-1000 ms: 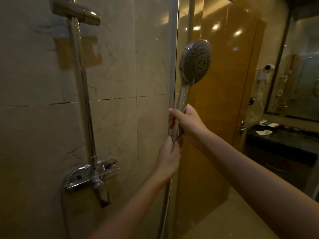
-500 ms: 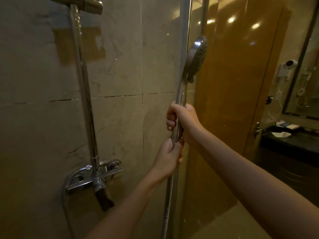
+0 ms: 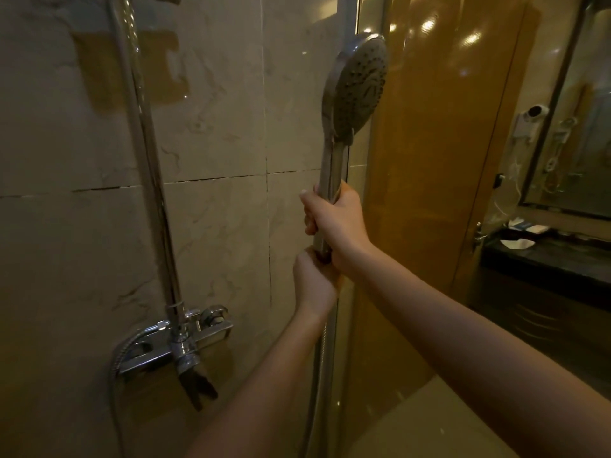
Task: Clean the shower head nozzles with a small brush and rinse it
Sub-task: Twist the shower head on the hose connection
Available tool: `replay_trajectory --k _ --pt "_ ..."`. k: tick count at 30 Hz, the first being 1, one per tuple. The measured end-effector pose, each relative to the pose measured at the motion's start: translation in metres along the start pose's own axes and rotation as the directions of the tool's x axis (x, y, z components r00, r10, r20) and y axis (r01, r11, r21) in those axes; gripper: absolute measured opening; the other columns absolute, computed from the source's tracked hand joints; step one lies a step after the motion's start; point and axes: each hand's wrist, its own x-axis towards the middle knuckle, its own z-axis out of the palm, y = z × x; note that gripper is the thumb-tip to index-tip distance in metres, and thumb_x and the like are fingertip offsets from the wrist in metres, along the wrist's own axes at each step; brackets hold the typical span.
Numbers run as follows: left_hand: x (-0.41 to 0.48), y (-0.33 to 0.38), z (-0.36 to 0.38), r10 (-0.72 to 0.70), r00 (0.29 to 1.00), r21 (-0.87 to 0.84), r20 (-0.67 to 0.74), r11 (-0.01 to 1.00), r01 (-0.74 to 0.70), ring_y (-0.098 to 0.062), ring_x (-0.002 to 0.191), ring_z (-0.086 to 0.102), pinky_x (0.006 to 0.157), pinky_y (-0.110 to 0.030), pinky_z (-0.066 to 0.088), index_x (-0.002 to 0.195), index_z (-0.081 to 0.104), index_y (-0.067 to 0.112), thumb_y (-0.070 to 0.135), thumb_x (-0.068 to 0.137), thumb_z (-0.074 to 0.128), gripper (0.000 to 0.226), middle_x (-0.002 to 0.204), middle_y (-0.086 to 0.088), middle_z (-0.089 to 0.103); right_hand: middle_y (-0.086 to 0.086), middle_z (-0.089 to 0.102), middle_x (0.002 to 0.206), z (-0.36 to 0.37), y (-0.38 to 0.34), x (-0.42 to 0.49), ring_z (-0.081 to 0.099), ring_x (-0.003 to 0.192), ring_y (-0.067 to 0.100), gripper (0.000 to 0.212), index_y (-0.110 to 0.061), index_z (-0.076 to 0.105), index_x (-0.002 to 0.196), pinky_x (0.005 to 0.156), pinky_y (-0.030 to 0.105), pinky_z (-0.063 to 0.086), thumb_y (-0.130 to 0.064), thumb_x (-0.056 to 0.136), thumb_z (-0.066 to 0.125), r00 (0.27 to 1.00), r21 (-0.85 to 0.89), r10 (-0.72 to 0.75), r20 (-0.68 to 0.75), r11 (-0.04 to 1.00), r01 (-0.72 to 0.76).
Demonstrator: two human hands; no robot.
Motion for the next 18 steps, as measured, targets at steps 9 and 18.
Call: replay_trajectory --k 9,18 --pt "-0.005 0.002 0.000 -0.206 0.974 0.129 0.094 0.973 0.193 -0.006 0.034 0.034 0.033 -0.017 0.026 0.057 0.044 0.017 0.012 0.090 0.045 0.033 0.041 0.008 0.040 -0.002 0.049 0.057 -0.013 0.006 -0.003 0.046 0.047 0.009 0.014 -0.018 0.050 0.080 0.046 0.022 0.043 -0.012 0.089 0.059 0.982 0.095 0.146 0.120 0.983 -0.158" --pt "-0.015 0.009 -0.018 -0.216 0.866 -0.092 0.450 0.954 0.286 -0.004 0.039 0.035 0.037 -0.016 0.029 0.066 0.046 0.024 0.021 0.090 0.053 0.026 0.046 0.009 0.039 -0.004 0.050 0.063 -0.040 -0.003 0.012 0.051 0.061 0.010 0.022 -0.021 0.054 0.062 0.062 0.024 0.045 -0.018 0.082 0.062 0.758 0.217 0.156 0.633 0.905 -0.367"
